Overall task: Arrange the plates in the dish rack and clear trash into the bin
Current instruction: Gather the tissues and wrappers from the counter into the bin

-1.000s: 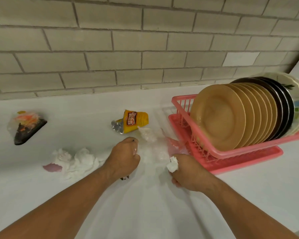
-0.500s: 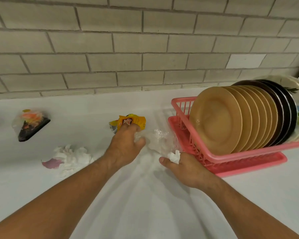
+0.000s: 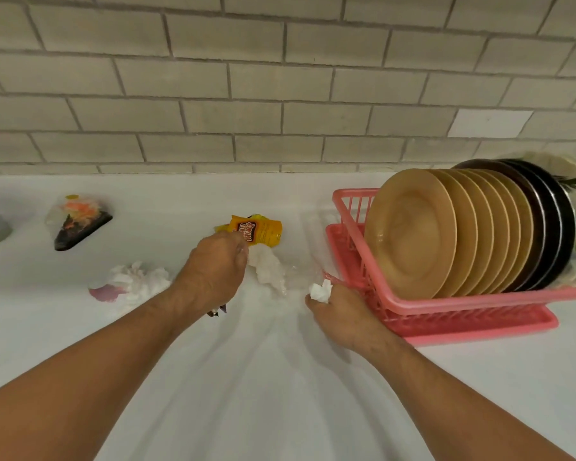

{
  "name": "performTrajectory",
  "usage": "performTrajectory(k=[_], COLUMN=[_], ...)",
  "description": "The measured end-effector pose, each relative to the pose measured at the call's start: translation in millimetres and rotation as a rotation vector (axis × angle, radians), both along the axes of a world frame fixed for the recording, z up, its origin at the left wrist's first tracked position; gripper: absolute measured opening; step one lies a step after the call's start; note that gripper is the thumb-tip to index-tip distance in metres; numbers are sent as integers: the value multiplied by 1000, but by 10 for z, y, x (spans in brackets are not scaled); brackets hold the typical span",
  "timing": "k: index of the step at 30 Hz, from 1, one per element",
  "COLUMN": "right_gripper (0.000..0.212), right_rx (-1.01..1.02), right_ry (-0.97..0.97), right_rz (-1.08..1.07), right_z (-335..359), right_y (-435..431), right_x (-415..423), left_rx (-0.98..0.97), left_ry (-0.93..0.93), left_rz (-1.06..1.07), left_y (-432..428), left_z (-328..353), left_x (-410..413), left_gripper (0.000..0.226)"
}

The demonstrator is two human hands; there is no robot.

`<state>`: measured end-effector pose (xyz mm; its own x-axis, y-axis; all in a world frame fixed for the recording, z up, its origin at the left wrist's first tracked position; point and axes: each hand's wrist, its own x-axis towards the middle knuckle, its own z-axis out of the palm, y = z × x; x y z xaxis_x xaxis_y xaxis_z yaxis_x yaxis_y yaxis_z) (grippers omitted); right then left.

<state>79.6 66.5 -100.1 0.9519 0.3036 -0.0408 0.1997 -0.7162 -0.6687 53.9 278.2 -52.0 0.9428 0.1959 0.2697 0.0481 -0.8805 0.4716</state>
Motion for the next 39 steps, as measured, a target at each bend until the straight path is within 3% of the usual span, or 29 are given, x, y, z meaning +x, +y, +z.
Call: performTrajectory(k=[3, 8, 11, 13, 19, 24, 26, 29, 33, 35, 37, 39], right_gripper=[34, 49, 81, 88, 54, 28, 28, 27, 29, 41, 44, 42], right_rx=[-13, -26, 3, -13, 15, -20, -24, 2, 42, 53, 61, 65], right_ry=[18, 138, 126, 98, 136, 124, 128, 155, 155, 150, 173, 193], right_rz=[-34, -17, -16, -55, -116, -37, -24, -32, -60, -85, -115, -158], right_z=[-12, 7, 45, 90, 65, -136, -173, -166, -137, -159, -218, -296], right_y=[34, 52, 36, 42, 125, 10, -121, -389, -829, -1110, -1440, -1829], right_x=[-12, -207, -388, -510, -906, -1272, -1380, -1505, -1655, -1748, -1844, -1935], left_rx=[4, -40, -30, -96, -415, -688, -650, -451, -403, -452, -524, -602], left_ry=[-49, -63, 13, 13, -63, 46, 55, 1, 16, 91, 226, 371], left_rz=[46, 29, 28, 10, 57, 29, -4, -50, -94, -140, -196, -270], left_y=[34, 72, 33, 6, -12, -133, -237, -479, -946, -1253, -1592, -1945], left_z=[-2, -39, -74, -104, -320, -453, -470, -453, -376, -350, -338, -361], left_x=[-129, -293, -394, -480, -796, -1049, -1136, -1233, -1370, -1446, -1530, -1603], left_gripper=[19, 14, 47, 59, 58, 22, 25, 50, 70, 63, 43, 50])
